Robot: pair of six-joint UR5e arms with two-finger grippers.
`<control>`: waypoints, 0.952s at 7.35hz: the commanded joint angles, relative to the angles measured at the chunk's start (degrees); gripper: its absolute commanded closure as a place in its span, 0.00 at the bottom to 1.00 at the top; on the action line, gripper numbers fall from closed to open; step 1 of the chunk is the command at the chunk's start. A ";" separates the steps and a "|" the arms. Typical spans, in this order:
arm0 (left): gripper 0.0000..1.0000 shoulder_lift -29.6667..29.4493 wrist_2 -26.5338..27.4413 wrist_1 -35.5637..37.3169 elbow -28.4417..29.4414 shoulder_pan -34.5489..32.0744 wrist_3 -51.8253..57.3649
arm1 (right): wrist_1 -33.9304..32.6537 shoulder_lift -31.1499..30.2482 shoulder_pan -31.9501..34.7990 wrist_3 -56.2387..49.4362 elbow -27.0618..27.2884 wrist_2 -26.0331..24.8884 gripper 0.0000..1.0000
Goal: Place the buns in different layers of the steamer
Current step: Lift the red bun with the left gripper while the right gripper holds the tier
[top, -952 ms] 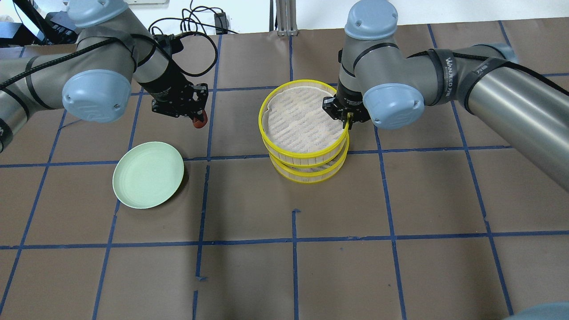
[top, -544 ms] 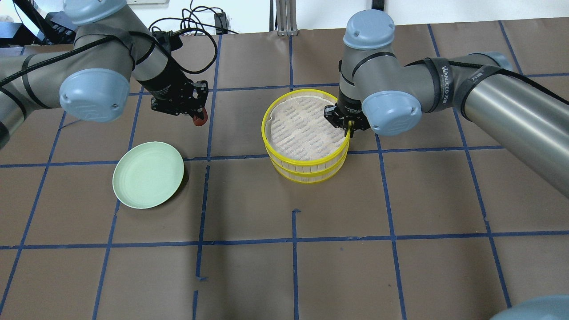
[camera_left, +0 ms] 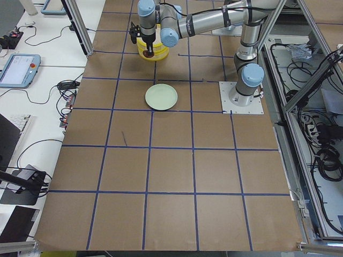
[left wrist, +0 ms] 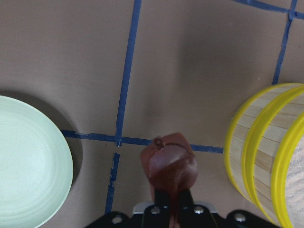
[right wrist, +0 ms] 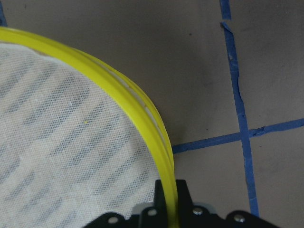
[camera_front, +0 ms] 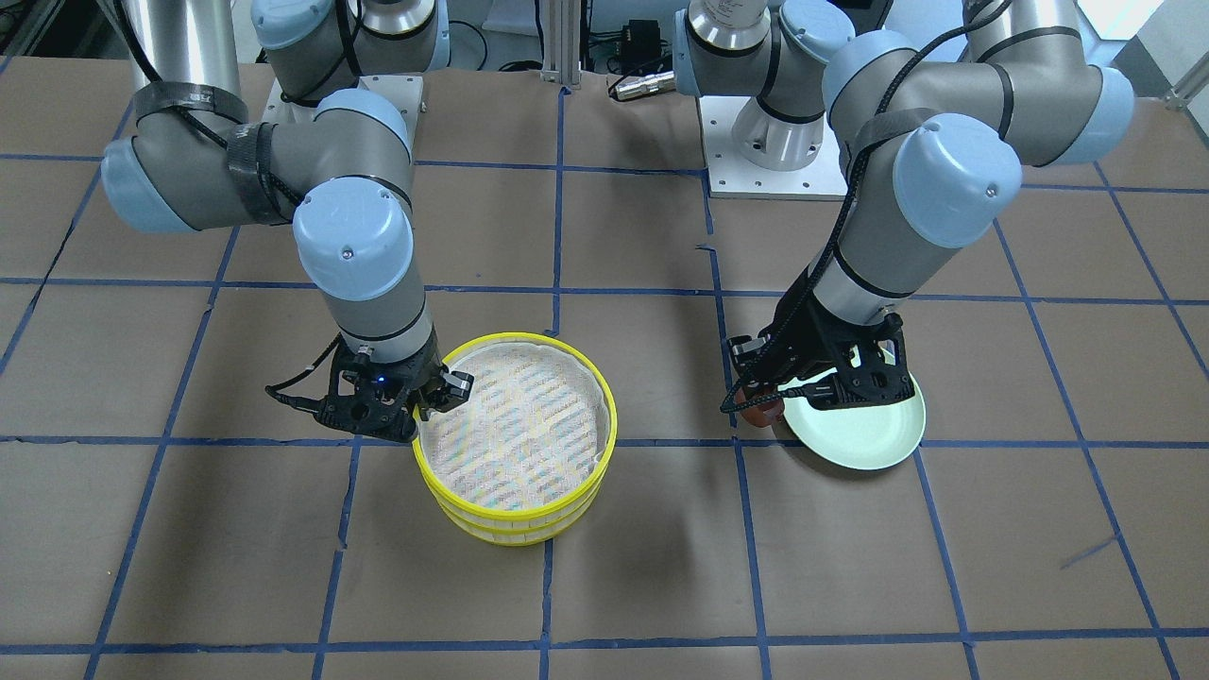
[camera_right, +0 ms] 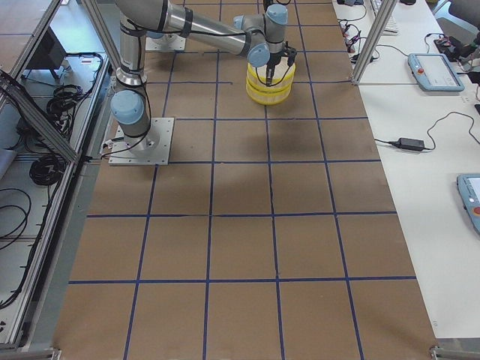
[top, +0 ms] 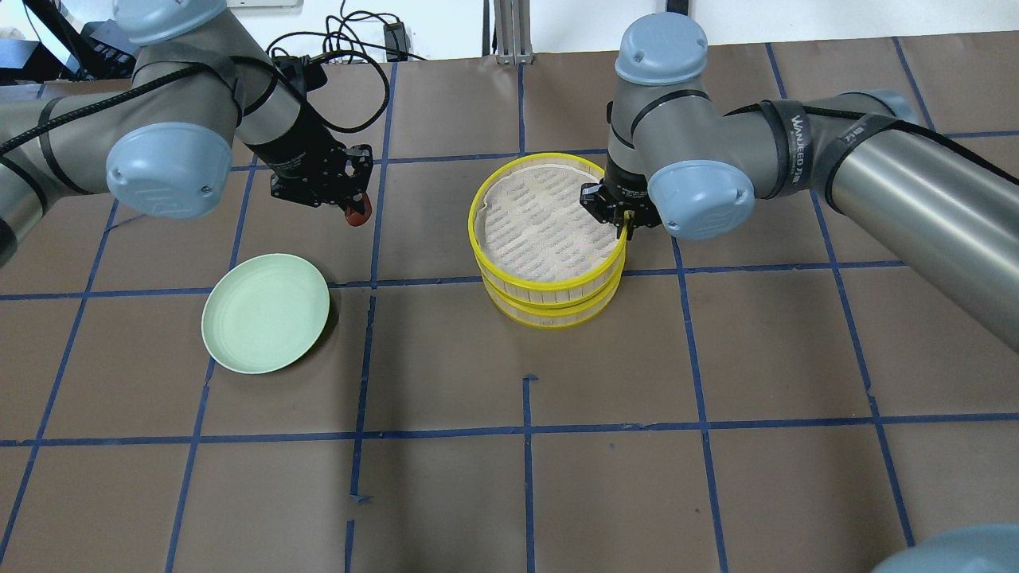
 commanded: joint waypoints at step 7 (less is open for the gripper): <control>0.99 0.00 -0.07 -0.01 0.09 0.21 0.04 | -0.24 0.55 -0.09 0.06 0.49 -1.00 0.70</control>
